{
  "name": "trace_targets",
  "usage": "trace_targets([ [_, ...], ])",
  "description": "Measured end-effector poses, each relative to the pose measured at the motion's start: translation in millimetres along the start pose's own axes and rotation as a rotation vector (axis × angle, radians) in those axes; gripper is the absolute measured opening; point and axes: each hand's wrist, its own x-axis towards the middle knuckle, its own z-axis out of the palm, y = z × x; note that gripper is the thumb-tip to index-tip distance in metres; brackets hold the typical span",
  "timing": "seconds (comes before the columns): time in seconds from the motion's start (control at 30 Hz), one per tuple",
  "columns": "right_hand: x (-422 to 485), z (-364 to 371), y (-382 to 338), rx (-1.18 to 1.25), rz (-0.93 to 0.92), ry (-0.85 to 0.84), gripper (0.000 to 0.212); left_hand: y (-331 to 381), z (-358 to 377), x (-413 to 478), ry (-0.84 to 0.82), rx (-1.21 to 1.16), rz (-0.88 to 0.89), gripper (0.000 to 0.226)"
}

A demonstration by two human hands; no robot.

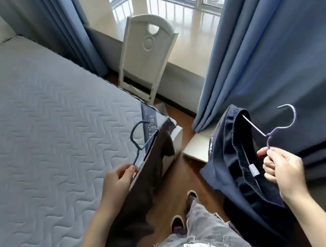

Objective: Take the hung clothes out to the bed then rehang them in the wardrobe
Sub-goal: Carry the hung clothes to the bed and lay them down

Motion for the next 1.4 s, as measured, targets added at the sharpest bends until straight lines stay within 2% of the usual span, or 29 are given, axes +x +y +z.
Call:
trace_targets([
  [0.27,98.5,50.2,-34.6,-0.038,0.031,-0.133,0.024,51.5,-7.9,101.4,0.159,-0.053,0.056,0.021],
  [0.6,136.8,129.3,-48.2,-0.107,0.043,-0.15,0.025,44.9,-68.2,217.8,0.237,-0.192,-0.032,0.025],
  [0.83,124.9,205.6,-43.5,-0.133,0.054,-0.054,0.024,1.3,-154.1,318.3,0.183,-0.227,-0.034,0.026],
  [1.07,127.8,315.0,-39.0,-0.095,0.067,0.079,0.025,-63.2,-232.2,433.4,0.166,-0.275,-0.092,0.027],
  [1.4,164.5,474.1,5.2,0.02,0.112,0.134,0.026,-157.5,-276.9,560.4,0.256,-0.192,-0.146,0.023],
])
